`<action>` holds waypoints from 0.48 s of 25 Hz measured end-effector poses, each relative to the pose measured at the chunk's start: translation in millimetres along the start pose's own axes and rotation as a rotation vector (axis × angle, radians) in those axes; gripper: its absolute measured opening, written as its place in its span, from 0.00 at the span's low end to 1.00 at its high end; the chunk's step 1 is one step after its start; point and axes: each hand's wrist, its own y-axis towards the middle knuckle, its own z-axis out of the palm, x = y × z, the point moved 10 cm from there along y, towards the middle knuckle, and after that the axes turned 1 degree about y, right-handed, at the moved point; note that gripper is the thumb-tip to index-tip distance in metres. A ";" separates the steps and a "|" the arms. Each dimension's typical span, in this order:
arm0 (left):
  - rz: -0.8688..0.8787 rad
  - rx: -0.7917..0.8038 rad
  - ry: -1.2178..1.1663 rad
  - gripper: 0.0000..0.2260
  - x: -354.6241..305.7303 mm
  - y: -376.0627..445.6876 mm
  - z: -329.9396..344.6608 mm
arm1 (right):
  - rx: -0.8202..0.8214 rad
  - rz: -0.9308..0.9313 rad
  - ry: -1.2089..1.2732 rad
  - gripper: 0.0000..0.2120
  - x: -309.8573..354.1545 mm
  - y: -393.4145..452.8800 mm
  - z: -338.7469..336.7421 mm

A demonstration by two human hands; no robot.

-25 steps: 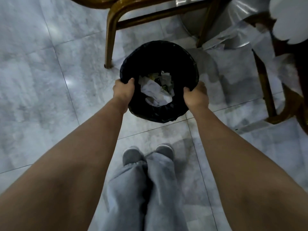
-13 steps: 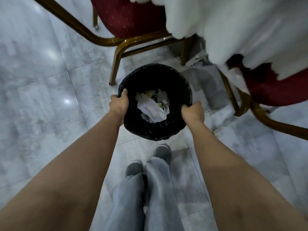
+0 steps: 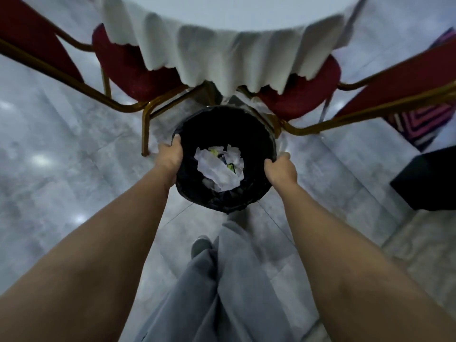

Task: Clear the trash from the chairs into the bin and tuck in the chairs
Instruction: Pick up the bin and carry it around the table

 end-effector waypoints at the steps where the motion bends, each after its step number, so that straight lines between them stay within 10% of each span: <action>1: 0.020 0.028 0.001 0.32 -6.9 -18.8 7.5 | -0.026 0.008 0.030 0.25 -11.7 -14.1 -18.2; 12: 0.113 0.402 0.193 0.28 -48.0 -168.9 201.2 | -0.203 0.223 0.327 0.10 -203.0 -59.7 -181.3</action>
